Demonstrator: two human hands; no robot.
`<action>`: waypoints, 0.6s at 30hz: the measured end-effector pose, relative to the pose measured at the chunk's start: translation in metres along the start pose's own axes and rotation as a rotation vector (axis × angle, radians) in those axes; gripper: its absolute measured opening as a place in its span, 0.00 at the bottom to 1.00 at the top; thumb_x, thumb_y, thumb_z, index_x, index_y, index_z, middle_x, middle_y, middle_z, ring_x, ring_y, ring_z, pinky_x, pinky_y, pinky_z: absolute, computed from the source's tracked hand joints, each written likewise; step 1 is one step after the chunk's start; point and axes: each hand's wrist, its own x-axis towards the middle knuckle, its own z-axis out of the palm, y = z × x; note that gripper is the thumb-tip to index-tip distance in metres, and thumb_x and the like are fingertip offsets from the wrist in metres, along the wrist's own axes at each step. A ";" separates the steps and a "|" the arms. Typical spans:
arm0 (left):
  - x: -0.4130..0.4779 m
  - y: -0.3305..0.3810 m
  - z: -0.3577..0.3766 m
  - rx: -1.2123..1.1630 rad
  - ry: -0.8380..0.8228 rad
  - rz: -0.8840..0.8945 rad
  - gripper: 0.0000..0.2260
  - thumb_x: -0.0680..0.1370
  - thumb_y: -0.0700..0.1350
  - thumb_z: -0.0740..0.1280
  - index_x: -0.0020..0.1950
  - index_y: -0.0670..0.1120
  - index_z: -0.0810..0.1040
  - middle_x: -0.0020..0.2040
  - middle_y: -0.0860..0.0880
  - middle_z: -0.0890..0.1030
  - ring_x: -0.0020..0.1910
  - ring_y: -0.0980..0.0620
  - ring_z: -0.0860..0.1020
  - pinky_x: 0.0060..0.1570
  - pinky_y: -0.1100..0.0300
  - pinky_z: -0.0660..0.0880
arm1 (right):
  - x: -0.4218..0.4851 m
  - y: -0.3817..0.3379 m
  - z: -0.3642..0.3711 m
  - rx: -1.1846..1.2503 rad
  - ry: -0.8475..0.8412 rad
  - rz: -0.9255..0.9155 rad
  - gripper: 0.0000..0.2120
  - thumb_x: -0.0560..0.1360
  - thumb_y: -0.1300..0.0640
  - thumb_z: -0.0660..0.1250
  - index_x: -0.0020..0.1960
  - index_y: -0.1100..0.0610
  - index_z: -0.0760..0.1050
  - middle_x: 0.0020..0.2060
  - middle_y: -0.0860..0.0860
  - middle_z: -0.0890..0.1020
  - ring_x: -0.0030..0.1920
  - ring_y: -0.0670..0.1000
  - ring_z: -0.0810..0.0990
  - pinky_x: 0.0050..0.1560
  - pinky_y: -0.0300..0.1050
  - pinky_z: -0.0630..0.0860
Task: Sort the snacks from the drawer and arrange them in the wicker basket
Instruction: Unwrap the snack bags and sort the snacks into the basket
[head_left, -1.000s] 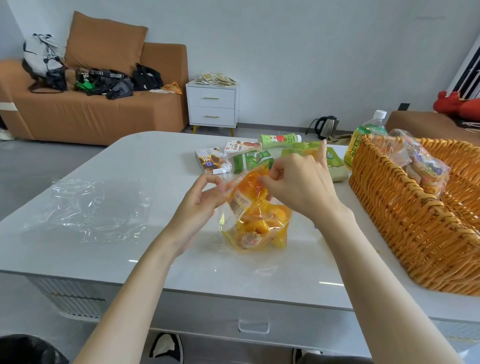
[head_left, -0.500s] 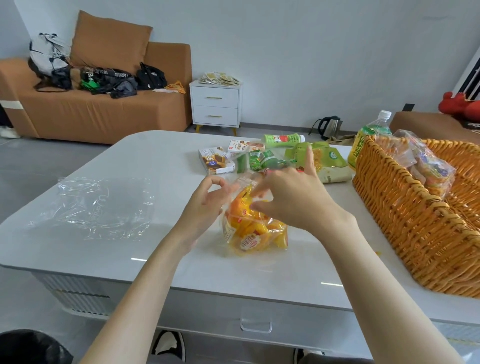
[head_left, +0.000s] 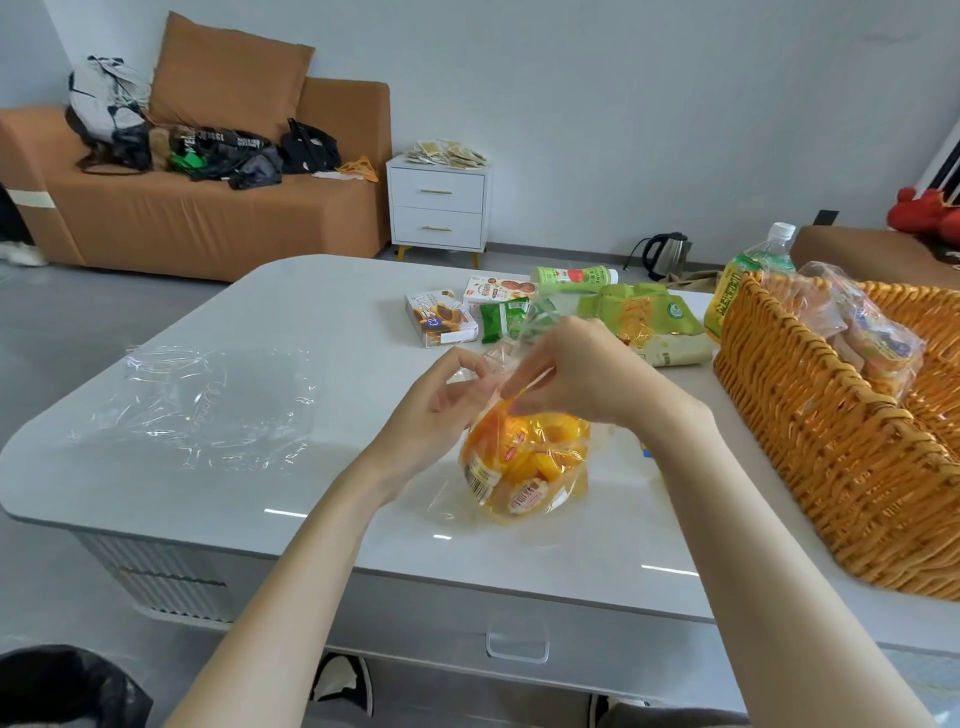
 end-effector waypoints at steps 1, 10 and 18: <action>0.000 -0.001 0.001 -0.016 0.005 -0.009 0.05 0.78 0.52 0.63 0.44 0.53 0.72 0.50 0.35 0.80 0.43 0.39 0.74 0.54 0.47 0.72 | 0.001 -0.001 0.002 -0.014 -0.013 0.005 0.06 0.69 0.58 0.76 0.46 0.53 0.86 0.41 0.48 0.86 0.35 0.38 0.78 0.36 0.22 0.71; -0.003 -0.004 0.002 -0.199 0.097 -0.016 0.05 0.79 0.48 0.64 0.47 0.48 0.71 0.56 0.38 0.80 0.55 0.44 0.78 0.55 0.52 0.72 | 0.015 -0.024 0.000 -0.266 -0.551 0.034 0.18 0.82 0.48 0.57 0.66 0.56 0.75 0.54 0.49 0.79 0.51 0.50 0.75 0.51 0.35 0.68; -0.010 -0.025 -0.026 0.075 -0.021 -0.184 0.22 0.76 0.56 0.66 0.69 0.56 0.69 0.65 0.55 0.74 0.64 0.61 0.72 0.52 0.68 0.70 | 0.018 -0.004 -0.008 -0.179 -0.647 0.023 0.24 0.77 0.55 0.68 0.71 0.46 0.68 0.73 0.47 0.67 0.73 0.52 0.63 0.74 0.56 0.59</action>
